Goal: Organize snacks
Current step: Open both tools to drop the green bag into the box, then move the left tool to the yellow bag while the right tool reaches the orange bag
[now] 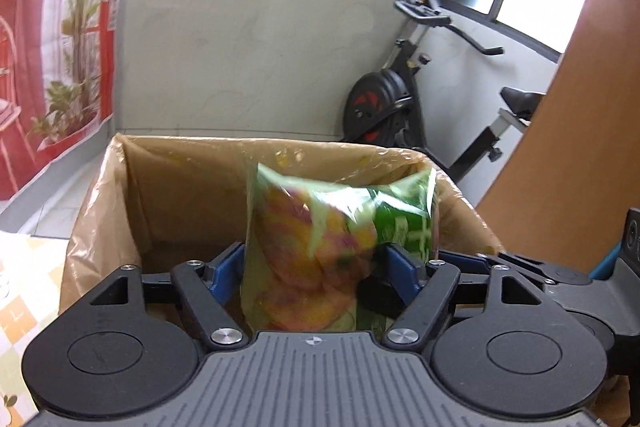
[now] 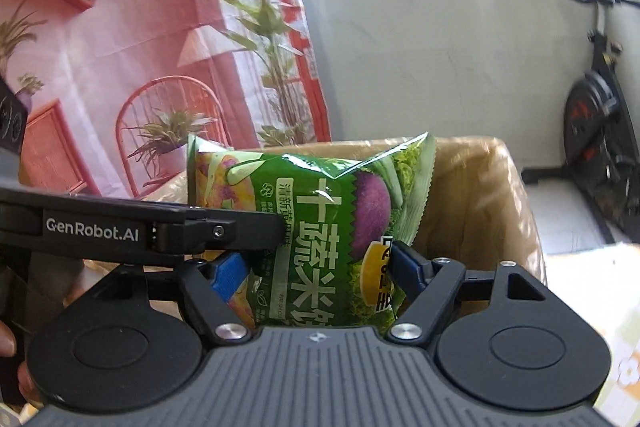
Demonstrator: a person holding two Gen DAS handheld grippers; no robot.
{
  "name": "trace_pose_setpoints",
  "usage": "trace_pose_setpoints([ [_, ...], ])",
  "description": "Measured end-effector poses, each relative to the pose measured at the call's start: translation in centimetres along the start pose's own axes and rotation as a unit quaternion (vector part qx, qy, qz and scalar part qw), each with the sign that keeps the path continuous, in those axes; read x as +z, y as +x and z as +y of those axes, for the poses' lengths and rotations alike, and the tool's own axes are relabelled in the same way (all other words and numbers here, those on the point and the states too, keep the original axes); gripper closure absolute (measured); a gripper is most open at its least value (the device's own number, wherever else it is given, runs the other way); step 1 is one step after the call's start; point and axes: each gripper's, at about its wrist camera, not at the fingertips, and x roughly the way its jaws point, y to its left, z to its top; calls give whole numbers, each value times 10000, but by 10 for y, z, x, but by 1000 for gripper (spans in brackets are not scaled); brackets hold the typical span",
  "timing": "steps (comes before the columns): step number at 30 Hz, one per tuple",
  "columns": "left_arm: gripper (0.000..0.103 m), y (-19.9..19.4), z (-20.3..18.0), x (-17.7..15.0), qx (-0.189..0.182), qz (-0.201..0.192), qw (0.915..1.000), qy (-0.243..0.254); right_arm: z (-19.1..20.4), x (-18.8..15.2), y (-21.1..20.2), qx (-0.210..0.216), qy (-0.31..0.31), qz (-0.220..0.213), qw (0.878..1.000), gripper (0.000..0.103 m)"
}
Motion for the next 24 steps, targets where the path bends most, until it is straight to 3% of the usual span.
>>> trace_pose_setpoints([
  [4,24,-13,4,2,77,-52,10000,3,-4,3,-3,-201,207,86,9995,25],
  [15,24,-67,-21,20,535,-484,9973,164,11,4,-61,-82,191,-415,9989,25],
  [24,24,-130,-36,12,802,-829,9931,218,41,-2,-116,-143,-202,-740,9970,25],
])
